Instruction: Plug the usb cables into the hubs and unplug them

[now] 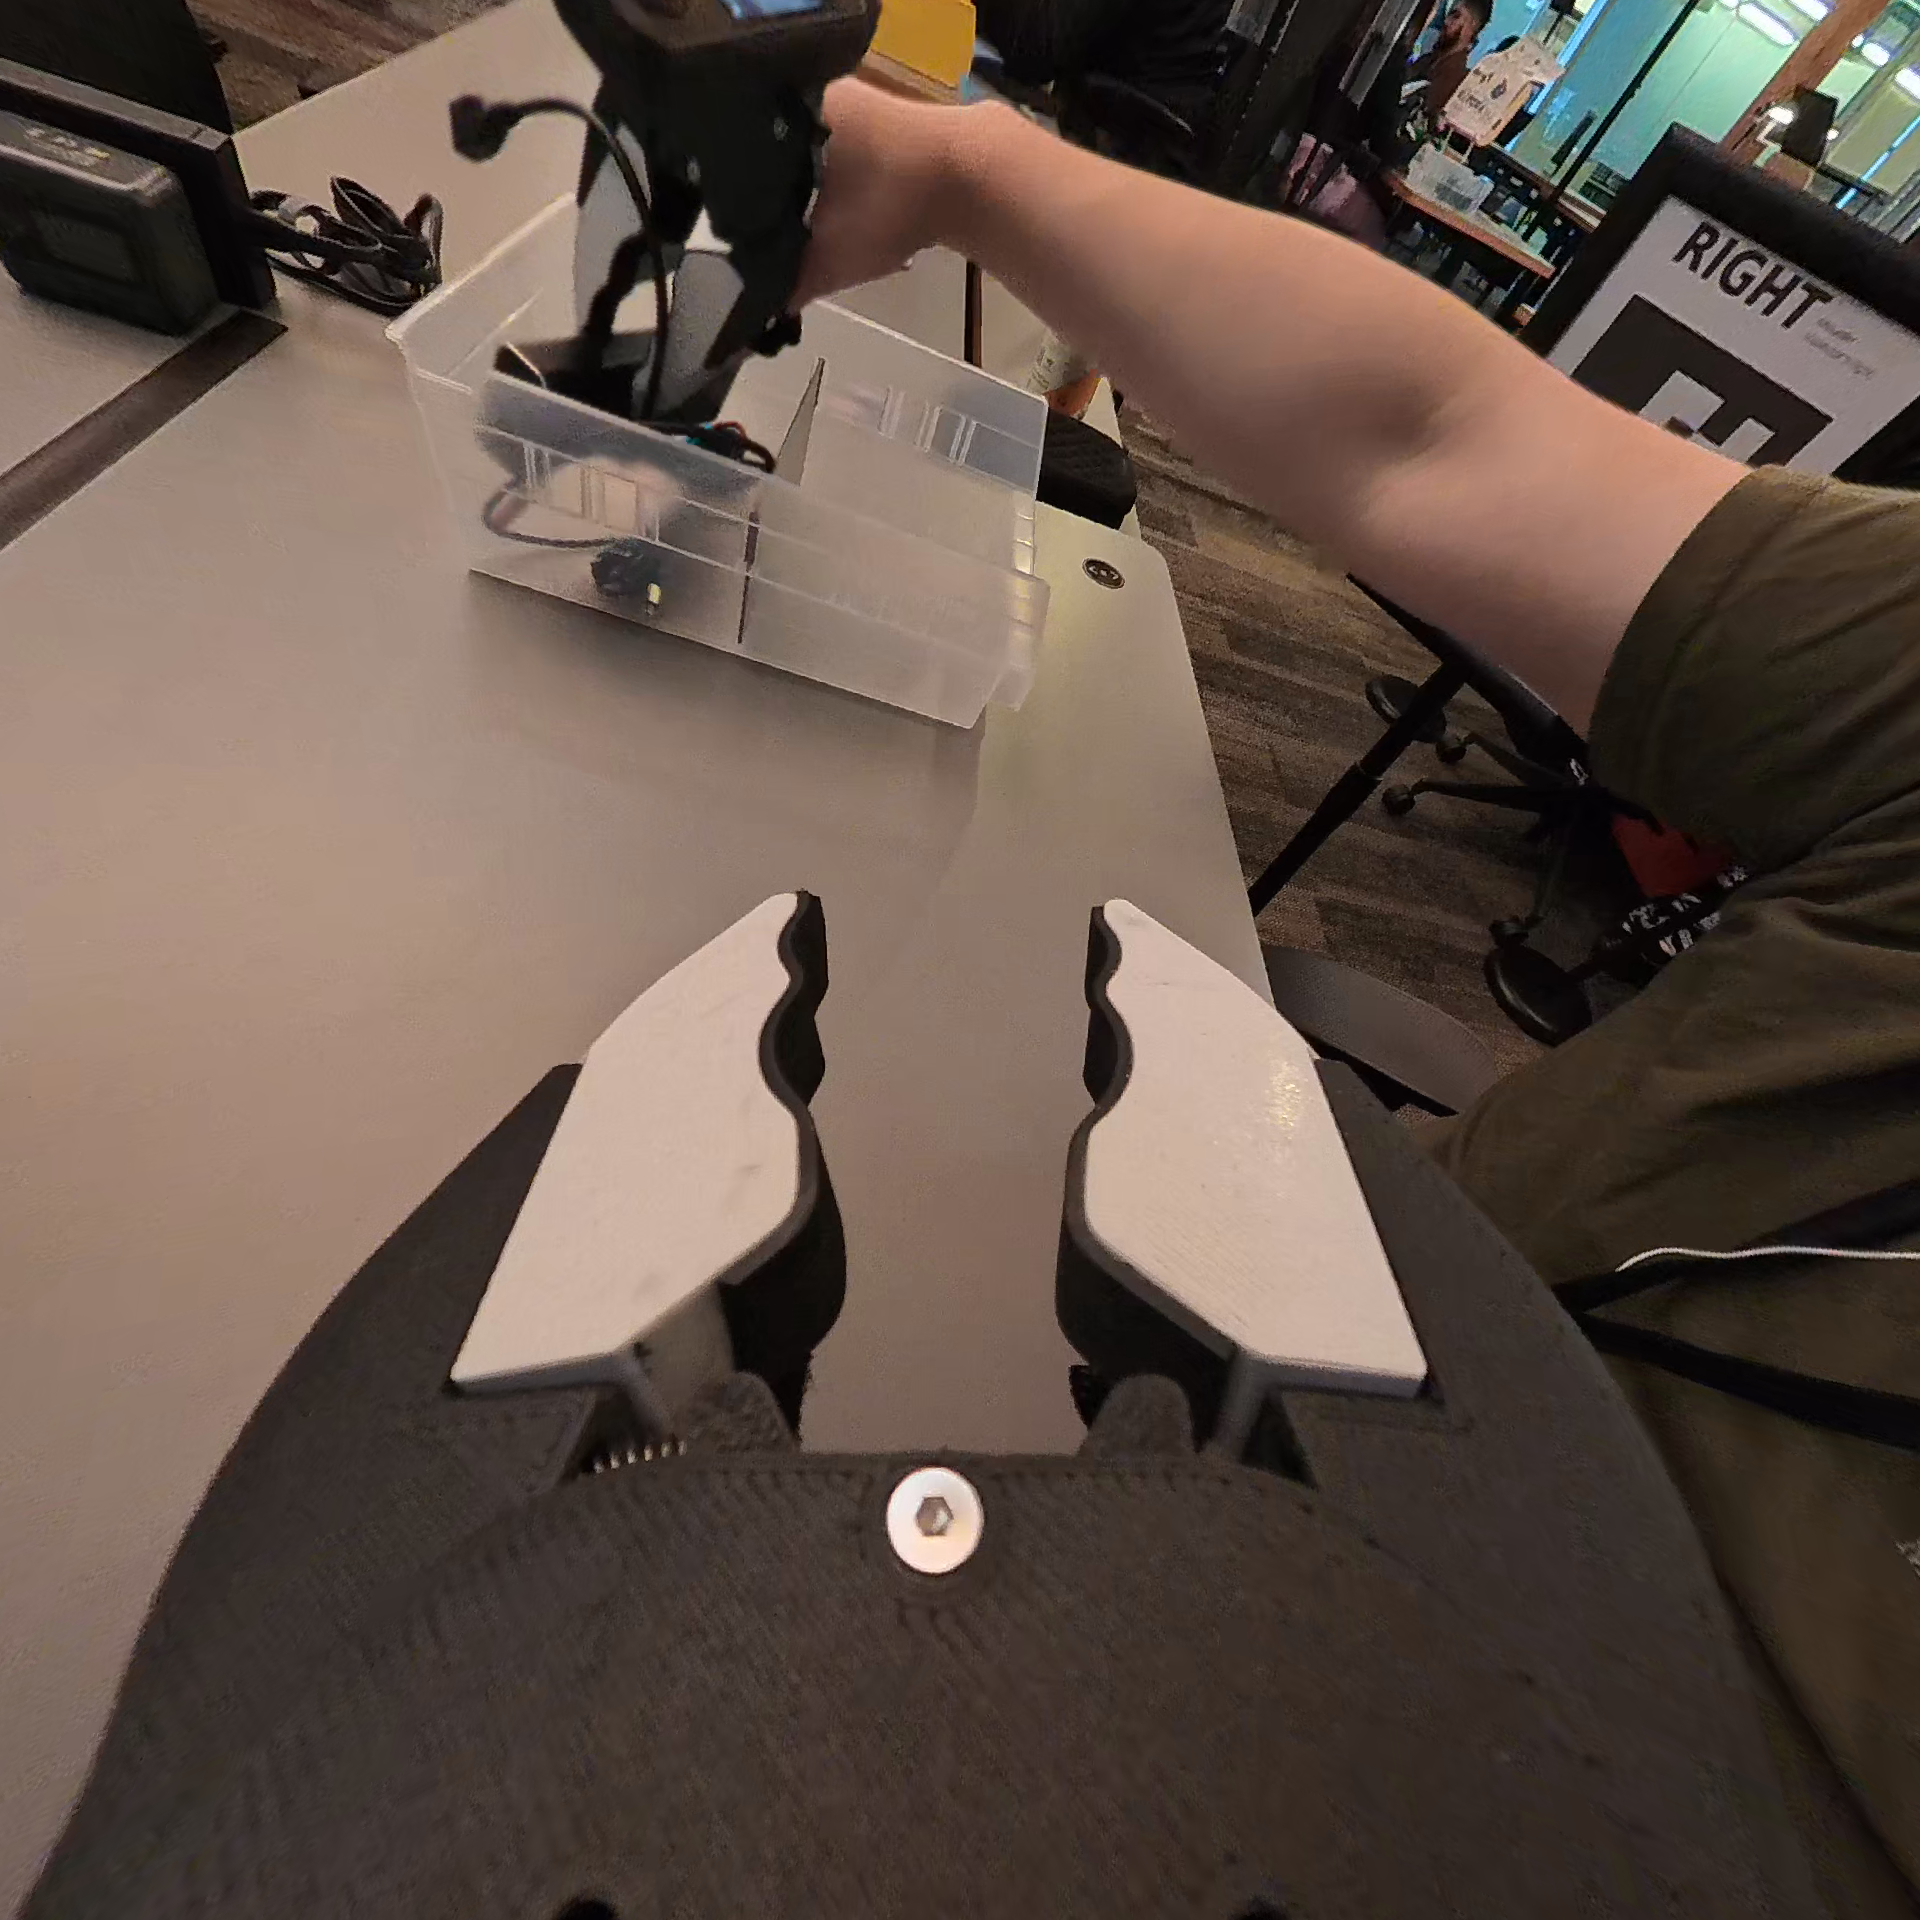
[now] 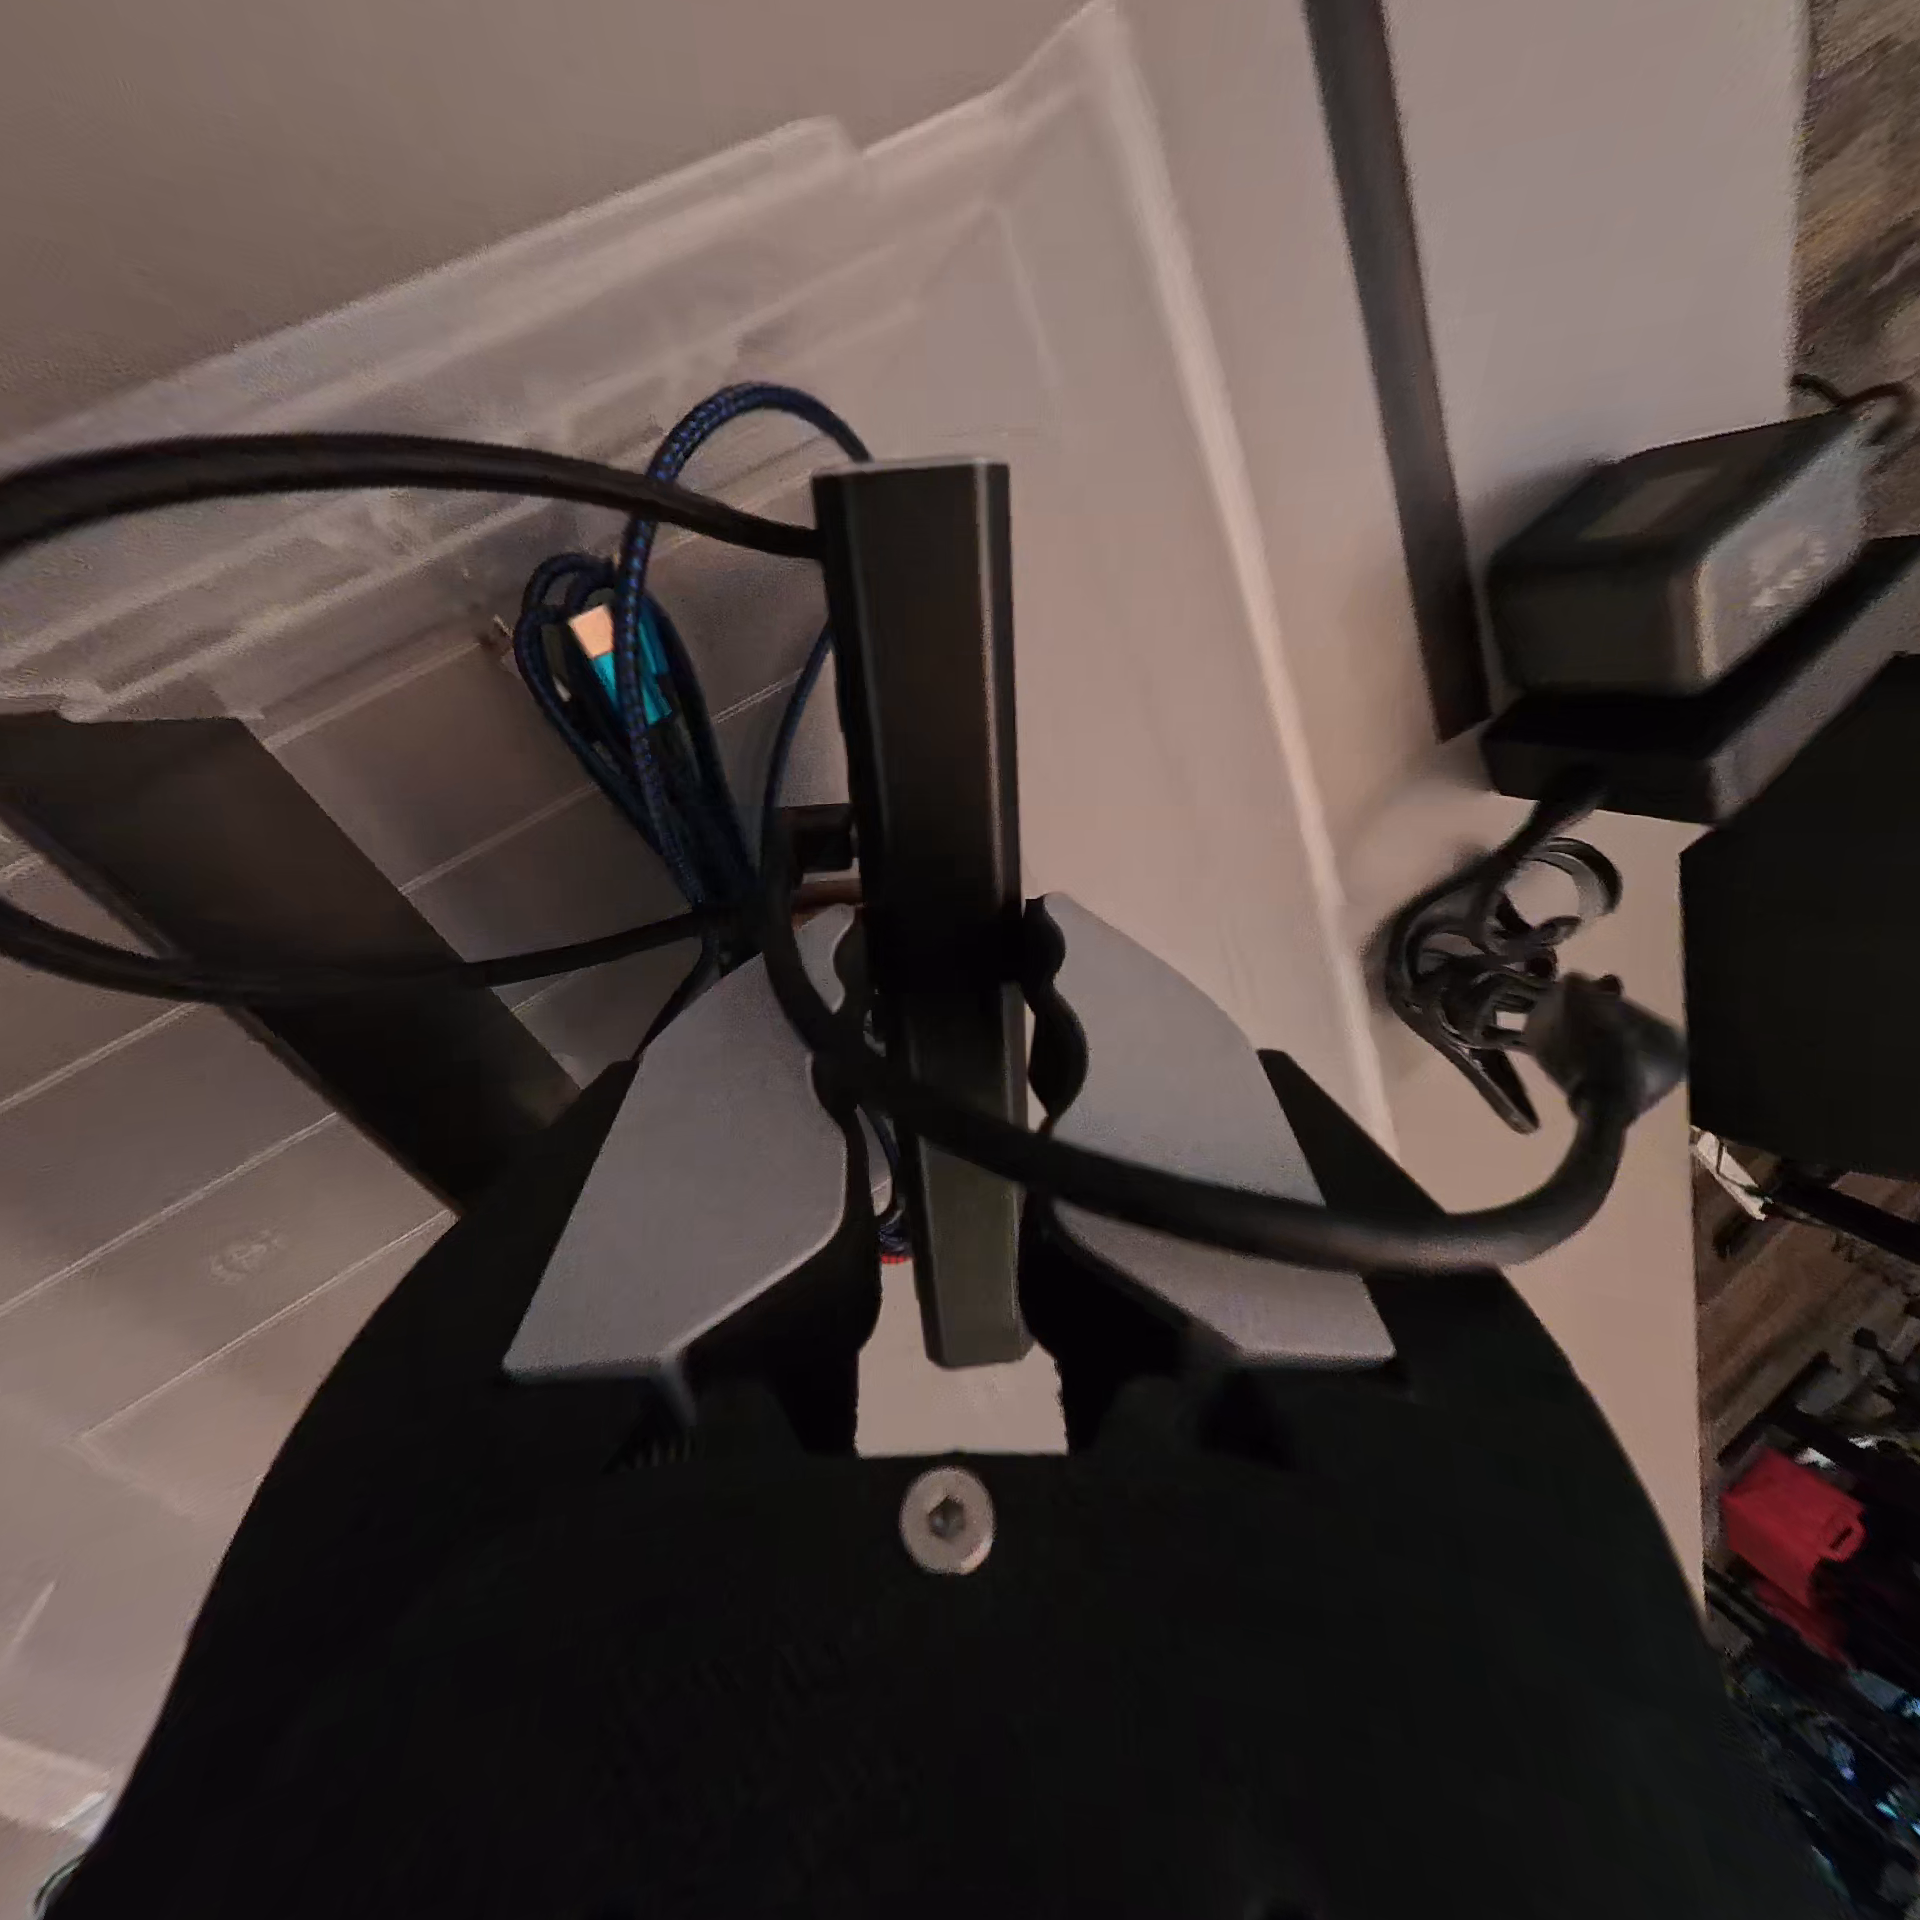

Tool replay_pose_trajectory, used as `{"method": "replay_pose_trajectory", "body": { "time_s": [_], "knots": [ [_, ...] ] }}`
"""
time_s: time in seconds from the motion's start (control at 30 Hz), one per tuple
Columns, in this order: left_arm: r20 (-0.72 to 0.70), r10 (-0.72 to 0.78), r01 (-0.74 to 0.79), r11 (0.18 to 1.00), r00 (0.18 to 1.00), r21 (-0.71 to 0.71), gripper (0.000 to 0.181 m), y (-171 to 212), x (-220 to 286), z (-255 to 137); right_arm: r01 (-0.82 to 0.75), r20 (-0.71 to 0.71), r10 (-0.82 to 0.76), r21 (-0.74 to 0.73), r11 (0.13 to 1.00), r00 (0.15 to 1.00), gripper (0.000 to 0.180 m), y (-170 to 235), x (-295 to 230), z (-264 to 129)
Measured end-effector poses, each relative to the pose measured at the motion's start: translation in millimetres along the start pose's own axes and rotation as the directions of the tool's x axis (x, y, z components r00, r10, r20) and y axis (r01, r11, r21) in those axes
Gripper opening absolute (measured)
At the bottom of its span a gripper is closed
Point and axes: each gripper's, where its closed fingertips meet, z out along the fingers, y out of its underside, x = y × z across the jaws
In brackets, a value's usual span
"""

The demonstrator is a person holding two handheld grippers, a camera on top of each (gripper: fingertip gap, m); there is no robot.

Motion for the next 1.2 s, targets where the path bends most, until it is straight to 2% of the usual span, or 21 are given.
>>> {"method": "replay_pose_trajectory", "body": {
  "time_s": [0.13, 0.27, 0.37, 0.53, 0.67, 0.73, 0.8, 0.87, 0.93, 0.97, 1.07, 1.13, 1.2],
  "knots": [
    [-0.003, -0.003, 0.003, 1.000, 1.000, -0.007, 0.046, 1.5, -0.2, 1.3, -0.005, 0.013, 0.006, -0.033, 0.999, 1.000, 0.028, 1.6, -7.2, 17.8],
    [-0.008, -0.005, 0.005, 1.000, 1.000, -0.013, 0.046, 1.9, 1.2, 0.9, -0.083, 0.011, 0.083, -0.023, 0.996, 0.996, 0.029, 4.2, -6.4, 17.1],
    [-0.010, -0.003, 0.003, 1.000, 1.000, -0.011, 0.046, 1.1, 3.0, -1.0, -0.077, -0.034, 0.076, -0.039, 0.996, 0.997, 0.032, 9.8, -3.1, 12.0],
    [-0.011, 0.000, 0.000, 1.000, 1.000, -0.014, 0.046, 0.7, 6.2, -4.5, -0.101, -0.031, 0.101, 0.000, 0.995, 0.994, 0.030, 14.6, -0.1, -17.7],
    [-0.006, 0.002, -0.002, 1.000, 1.000, -0.014, 0.045, -0.1, 6.9, -5.8, -0.190, -0.078, 0.199, 0.114, 0.975, 0.977, 0.024, 19.4, 29.6, -59.4],
    [-0.006, 0.001, -0.001, 1.000, 1.000, -0.019, 0.045, 0.5, 5.9, -4.3, -0.267, -0.150, 0.298, 0.193, 0.944, 0.943, 0.020, 18.9, 56.1, -73.5],
    [-0.006, -0.009, 0.009, 1.000, 1.000, -0.030, 0.045, 3.0, 3.2, -1.3, -0.450, -0.160, 0.495, 0.247, 0.858, 0.854, 0.018, 21.0, 80.5, -73.4],
    [-0.006, -0.025, 0.025, 0.999, 1.000, -0.046, 0.044, 7.1, -0.3, 2.6, -0.680, 0.039, 0.698, 0.267, 0.682, 0.715, 0.018, 8.6, 84.3, -62.5],
    [-0.005, -0.041, 0.040, 0.997, 0.999, -0.066, 0.044, 12.3, -3.7, 6.4, -0.810, 0.171, 0.802, 0.268, 0.522, 0.573, 0.021, -8.4, 91.3, -53.8],
    [-0.004, -0.047, 0.047, 0.996, 0.999, -0.073, 0.044, 14.5, -5.3, 8.0, -0.832, 0.179, 0.820, 0.241, 0.500, 0.544, 0.027, -13.0, 92.9, -47.7],
    [-0.007, -0.065, 0.064, 0.994, 0.998, -0.084, 0.044, 18.1, -8.1, 11.3, -0.856, 0.055, 0.855, 0.048, 0.514, 0.516, 0.040, -7.0, 89.6, -23.9],
    [-0.010, -0.069, 0.068, 0.993, 0.998, -0.093, 0.044, 19.8, -8.5, 12.3, -0.873, 0.037, 0.875, -0.054, 0.485, 0.483, 0.040, -12.0, 83.4, -14.4],
    [-0.011, -0.071, 0.070, 0.993, 0.997, -0.097, 0.044, 20.4, -8.6, 12.5, -0.862, -0.012, 0.870, -0.147, 0.485, 0.492, 0.035, -11.6, 77.2, -8.3]
  ]
}}
